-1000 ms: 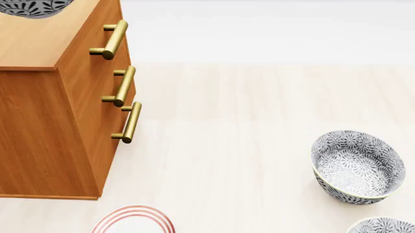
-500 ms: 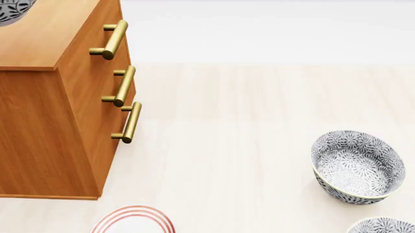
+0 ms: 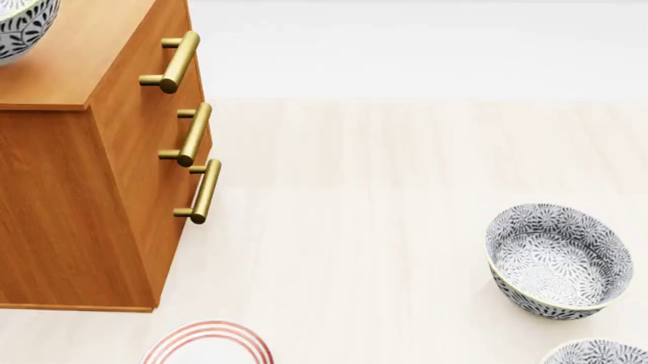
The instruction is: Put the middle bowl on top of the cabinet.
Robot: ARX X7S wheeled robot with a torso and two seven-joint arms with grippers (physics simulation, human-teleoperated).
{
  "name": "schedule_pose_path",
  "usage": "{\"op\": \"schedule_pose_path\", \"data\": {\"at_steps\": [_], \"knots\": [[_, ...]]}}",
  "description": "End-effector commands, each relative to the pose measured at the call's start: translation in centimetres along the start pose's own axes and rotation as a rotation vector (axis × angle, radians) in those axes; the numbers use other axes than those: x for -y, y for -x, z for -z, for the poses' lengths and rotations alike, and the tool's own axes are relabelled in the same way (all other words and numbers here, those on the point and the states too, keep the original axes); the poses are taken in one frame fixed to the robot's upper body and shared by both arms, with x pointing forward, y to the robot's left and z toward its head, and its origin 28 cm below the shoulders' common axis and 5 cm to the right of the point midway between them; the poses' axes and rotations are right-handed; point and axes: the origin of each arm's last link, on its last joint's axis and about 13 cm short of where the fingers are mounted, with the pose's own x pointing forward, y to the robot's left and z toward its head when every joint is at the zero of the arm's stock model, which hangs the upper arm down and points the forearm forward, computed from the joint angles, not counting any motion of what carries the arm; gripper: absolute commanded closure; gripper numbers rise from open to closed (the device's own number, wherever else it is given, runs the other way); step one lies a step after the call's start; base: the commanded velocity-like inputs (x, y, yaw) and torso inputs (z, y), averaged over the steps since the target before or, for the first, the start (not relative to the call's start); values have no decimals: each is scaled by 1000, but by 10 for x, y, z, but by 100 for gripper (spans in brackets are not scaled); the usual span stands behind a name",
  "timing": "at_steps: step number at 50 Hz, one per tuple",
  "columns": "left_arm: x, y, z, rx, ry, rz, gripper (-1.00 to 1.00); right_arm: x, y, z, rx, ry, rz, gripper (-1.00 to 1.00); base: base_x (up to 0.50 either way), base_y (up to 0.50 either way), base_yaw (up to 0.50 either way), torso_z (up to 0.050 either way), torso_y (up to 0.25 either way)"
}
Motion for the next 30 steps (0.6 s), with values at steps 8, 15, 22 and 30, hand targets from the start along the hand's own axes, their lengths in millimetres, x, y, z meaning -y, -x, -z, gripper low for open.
{"op": "schedule_pose_path", "data": {"at_steps": [8, 15, 22, 30], "knots": [[-5, -17, 8, 21, -15, -34, 100, 1, 0, 0, 6, 0, 1, -100, 0, 0, 0, 0, 0], [-7, -20, 9, 18, -26, -44, 100, 1, -1, -1, 9, -2, -1, -100, 0, 0, 0, 0, 0], [-7, -22, 11, 21, -45, -50, -100, 1, -1, -1, 14, -2, -3, -100, 0, 0, 0, 0, 0], [-6, -17, 7, 42, -45, -34, -100, 1, -1, -1, 14, -3, -4, -100, 0, 0, 0, 0, 0]]}}
